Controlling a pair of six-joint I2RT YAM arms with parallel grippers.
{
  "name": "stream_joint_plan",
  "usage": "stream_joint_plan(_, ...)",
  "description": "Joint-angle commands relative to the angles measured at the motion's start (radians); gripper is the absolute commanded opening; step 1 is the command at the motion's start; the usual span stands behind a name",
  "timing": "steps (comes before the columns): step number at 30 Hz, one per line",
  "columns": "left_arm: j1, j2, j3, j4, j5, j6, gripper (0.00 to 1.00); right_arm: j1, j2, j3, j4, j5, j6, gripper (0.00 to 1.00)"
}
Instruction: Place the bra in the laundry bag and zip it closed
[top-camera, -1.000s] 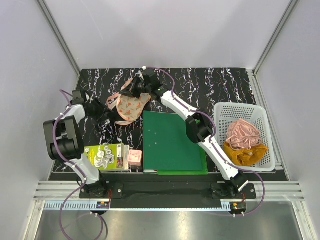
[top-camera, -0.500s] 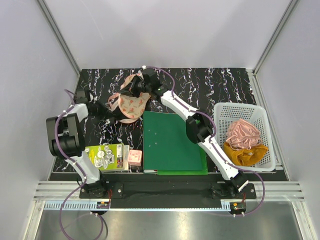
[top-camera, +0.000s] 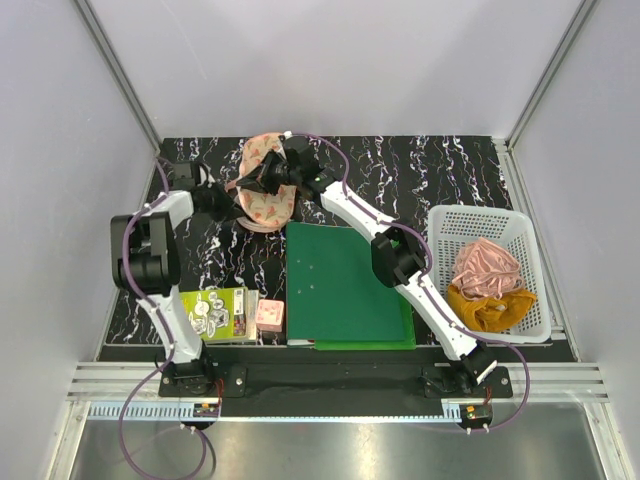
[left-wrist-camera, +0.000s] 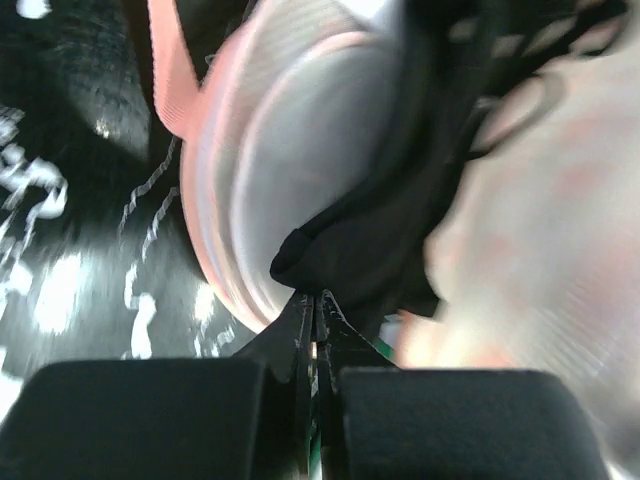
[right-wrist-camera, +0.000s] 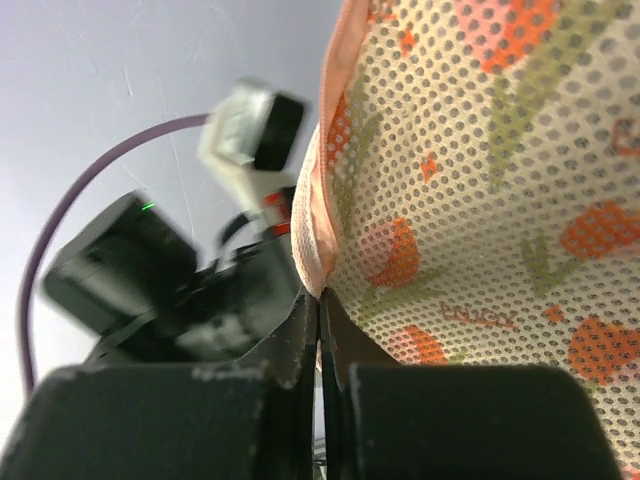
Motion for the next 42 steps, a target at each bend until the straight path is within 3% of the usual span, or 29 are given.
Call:
stream_joint_plan(1,-0.012,0.095,0.053,0.028,0.019,0.035,0.00,0.020,0.003,0.048,0.040,-0.003,0.025,0.00)
stream_joint_plan(6,-0.004,0.130,0.087,-0.029,0.028,0.058,0.08,0.020,0.005,0.042,0.042,-0.001,0.022,0.00)
stream_joint_plan(12,0.011,0.023,0.061,-0.058,-0.047,0.108,0.41,0.017,0.005,0.039,0.040,0.002,0.017,0.00)
stream_joint_plan(16,0.032,-0.061,0.048,-0.098,-0.070,0.144,0.50,0.008,-0.001,0.033,0.042,0.005,0.011,0.00)
stream_joint_plan(27,0.068,-0.247,-0.093,-0.100,-0.100,0.180,0.52,-0.001,-0.004,0.021,0.046,0.001,0.012,0.00)
stream_joint_plan(31,0.071,-0.289,-0.192,0.162,0.166,0.110,0.56,-0.003,-0.001,0.018,0.049,0.004,0.020,0.00)
stream_joint_plan(34,0.066,-0.270,-0.237,0.311,0.264,0.037,0.57,-0.004,0.002,0.022,0.054,0.008,0.034,0.00)
stream_joint_plan(37,0.065,-0.282,-0.263,0.432,0.307,0.010,0.59,-0.003,0.003,0.025,0.054,0.008,0.043,0.00)
stream_joint_plan(42,0.074,-0.357,-0.327,0.448,0.264,0.031,0.59,-0.003,0.006,0.022,0.054,0.011,0.061,0.00)
